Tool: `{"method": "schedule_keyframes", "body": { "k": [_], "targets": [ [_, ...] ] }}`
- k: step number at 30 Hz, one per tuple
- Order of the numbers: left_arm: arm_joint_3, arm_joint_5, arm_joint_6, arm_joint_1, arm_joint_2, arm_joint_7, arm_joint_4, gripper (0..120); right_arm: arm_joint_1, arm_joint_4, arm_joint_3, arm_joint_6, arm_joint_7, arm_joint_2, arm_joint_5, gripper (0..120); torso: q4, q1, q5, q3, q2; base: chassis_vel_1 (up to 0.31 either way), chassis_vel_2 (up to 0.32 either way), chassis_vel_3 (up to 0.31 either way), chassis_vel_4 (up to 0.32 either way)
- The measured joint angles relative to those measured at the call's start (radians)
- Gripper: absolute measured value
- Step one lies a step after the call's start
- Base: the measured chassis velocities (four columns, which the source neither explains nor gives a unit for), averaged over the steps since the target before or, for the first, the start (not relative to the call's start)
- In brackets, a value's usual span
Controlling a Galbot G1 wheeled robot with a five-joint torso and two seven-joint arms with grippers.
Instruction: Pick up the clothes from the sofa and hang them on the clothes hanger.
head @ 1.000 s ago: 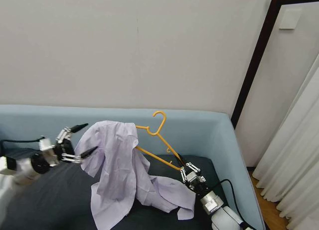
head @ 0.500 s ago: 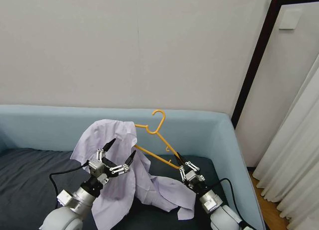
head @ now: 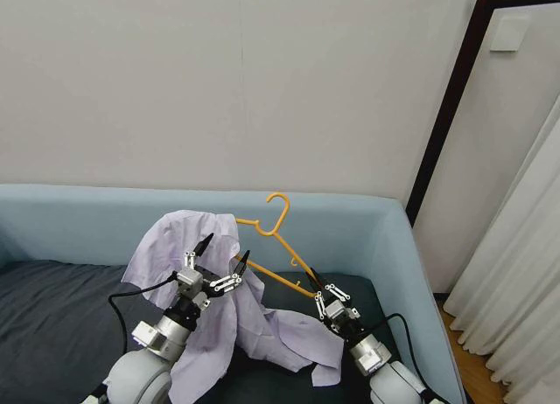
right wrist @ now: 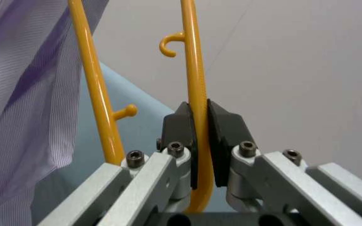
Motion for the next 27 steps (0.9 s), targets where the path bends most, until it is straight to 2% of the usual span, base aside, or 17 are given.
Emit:
{"method": "schedule_keyframes", "body": {
  "k": [1, 6, 7, 11, 12, 21, 24, 27],
  "targets": [
    [0.000, 0.000, 0.000, 0.000, 0.000, 0.000, 0.000, 81, 0.000, 0.000, 0.000, 0.000, 0.000, 0.000, 0.000, 5, 0.0000, 0.000, 0.0000, 0.000, 0.000, 0.000, 0.000, 0.000, 0.000],
    [0.001, 0.002, -0.011, -0.007, -0.004, -0.007, 0.012, 59, -0.001, 0.005, -0.001, -0.003, -0.004, 0.000, 0.000, 5, 0.0002, 0.000, 0.0000, 0.000, 0.000, 0.000, 0.000, 0.000, 0.000],
    [0.001, 0.002, -0.011, -0.007, -0.004, -0.007, 0.012, 59, -0.001, 0.005, -0.001, -0.003, -0.004, 0.000, 0.000, 5, 0.0002, 0.000, 0.0000, 0.000, 0.000, 0.000, 0.000, 0.000, 0.000],
    [-0.008, 0.005, -0.011, -0.008, -0.002, -0.016, 0.011, 40, -0.005, 0.008, -0.005, -0.002, -0.008, 0.002, 0.000, 5, 0.0001, 0.000, 0.0000, 0.000, 0.000, 0.000, 0.000, 0.000, 0.000],
    [-0.008, 0.005, -0.011, -0.008, -0.002, -0.016, 0.011, 40, -0.005, 0.008, -0.005, -0.002, -0.008, 0.002, 0.000, 5, 0.0001, 0.000, 0.0000, 0.000, 0.000, 0.000, 0.000, 0.000, 0.000],
    [-0.010, 0.022, -0.014, 0.001, -0.003, -0.012, 0.008, 5, -0.009, 0.012, -0.004, 0.001, -0.011, 0.005, -0.002, 5, 0.0001, 0.000, 0.0000, 0.000, 0.000, 0.000, 0.000, 0.000, 0.000],
    [-0.010, 0.022, -0.016, 0.001, -0.003, -0.010, 0.011, 0, -0.011, 0.013, -0.003, 0.002, -0.011, 0.004, -0.002, 5, 0.0001, 0.000, -0.0001, 0.000, 0.000, 0.000, 0.000, 0.000, 0.000],
    [-0.010, 0.020, -0.022, 0.003, -0.004, -0.005, 0.013, 0, -0.011, 0.013, 0.000, 0.003, -0.011, 0.004, -0.002, 5, 0.0001, 0.000, 0.0000, 0.000, 0.000, 0.000, 0.000, 0.000, 0.000]
  ]
}}
